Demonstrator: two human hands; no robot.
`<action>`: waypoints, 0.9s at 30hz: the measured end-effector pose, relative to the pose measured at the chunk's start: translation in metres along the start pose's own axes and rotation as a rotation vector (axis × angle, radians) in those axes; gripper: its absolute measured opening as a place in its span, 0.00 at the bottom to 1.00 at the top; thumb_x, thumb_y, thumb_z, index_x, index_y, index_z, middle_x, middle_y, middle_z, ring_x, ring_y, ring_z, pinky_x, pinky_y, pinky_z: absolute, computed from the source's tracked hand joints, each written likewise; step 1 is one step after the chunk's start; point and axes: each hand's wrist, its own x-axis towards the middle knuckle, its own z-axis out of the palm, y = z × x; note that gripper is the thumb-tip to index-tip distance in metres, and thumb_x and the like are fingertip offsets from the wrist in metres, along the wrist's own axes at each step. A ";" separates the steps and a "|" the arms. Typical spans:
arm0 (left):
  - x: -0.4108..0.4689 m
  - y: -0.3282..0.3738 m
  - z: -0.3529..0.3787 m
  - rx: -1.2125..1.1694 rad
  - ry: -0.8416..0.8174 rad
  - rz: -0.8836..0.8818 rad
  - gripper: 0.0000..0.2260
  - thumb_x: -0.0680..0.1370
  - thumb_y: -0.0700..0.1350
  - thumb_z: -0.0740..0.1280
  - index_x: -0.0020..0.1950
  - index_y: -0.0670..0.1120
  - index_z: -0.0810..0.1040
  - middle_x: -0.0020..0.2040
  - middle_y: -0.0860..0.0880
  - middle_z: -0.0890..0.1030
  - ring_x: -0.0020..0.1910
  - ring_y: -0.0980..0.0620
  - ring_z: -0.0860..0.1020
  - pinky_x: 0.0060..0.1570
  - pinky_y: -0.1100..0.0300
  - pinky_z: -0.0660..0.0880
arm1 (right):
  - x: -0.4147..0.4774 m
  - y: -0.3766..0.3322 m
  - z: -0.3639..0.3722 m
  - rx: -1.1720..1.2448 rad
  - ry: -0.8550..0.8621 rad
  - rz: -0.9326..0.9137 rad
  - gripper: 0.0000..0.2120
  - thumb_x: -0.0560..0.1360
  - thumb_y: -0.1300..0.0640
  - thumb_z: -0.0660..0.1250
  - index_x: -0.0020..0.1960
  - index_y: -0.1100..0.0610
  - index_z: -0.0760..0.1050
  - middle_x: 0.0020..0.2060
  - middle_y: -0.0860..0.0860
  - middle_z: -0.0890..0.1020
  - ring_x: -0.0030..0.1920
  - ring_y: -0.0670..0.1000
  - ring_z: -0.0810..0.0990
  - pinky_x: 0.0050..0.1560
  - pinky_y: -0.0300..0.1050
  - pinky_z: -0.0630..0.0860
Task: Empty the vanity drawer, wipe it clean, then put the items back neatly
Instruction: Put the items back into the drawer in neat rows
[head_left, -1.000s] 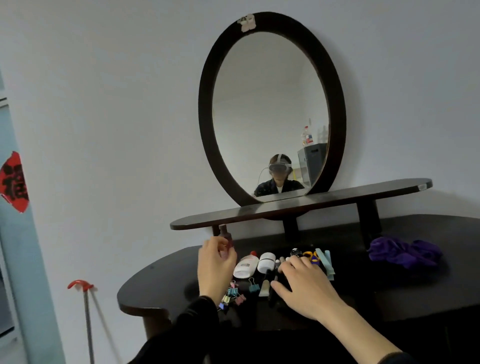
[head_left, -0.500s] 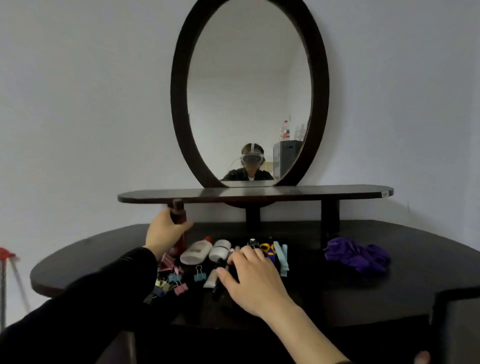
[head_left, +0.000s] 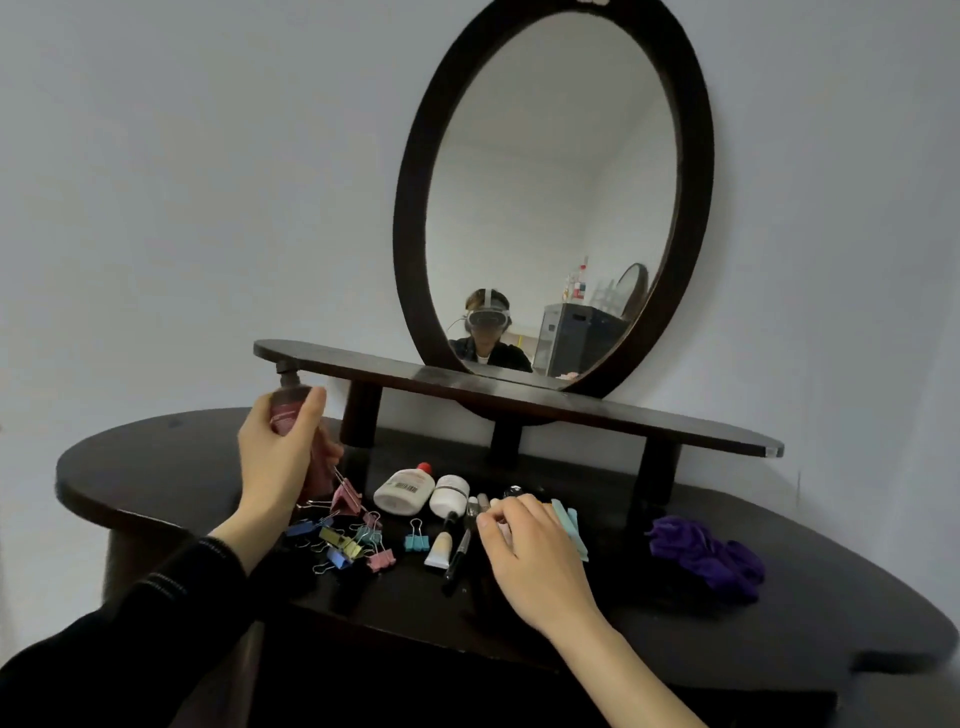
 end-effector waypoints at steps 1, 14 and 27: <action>0.000 -0.004 -0.003 -0.033 0.016 -0.022 0.19 0.75 0.60 0.72 0.51 0.47 0.75 0.33 0.43 0.81 0.29 0.42 0.82 0.31 0.49 0.81 | 0.000 0.001 0.000 -0.004 0.009 0.000 0.13 0.83 0.42 0.56 0.53 0.46 0.76 0.50 0.40 0.76 0.54 0.40 0.71 0.54 0.37 0.70; -0.002 -0.014 -0.001 -0.081 0.002 -0.151 0.17 0.76 0.59 0.70 0.49 0.47 0.73 0.34 0.43 0.78 0.25 0.41 0.80 0.27 0.54 0.78 | 0.085 -0.033 0.023 -0.004 -0.014 0.090 0.07 0.80 0.51 0.64 0.57 0.43 0.74 0.46 0.40 0.78 0.46 0.41 0.78 0.39 0.38 0.70; -0.007 -0.010 -0.002 0.016 -0.074 -0.193 0.16 0.76 0.60 0.69 0.49 0.48 0.73 0.43 0.39 0.80 0.32 0.40 0.82 0.33 0.47 0.82 | 0.148 -0.093 0.080 -0.477 -0.404 0.317 0.32 0.77 0.33 0.64 0.69 0.57 0.69 0.60 0.54 0.81 0.58 0.57 0.81 0.55 0.51 0.78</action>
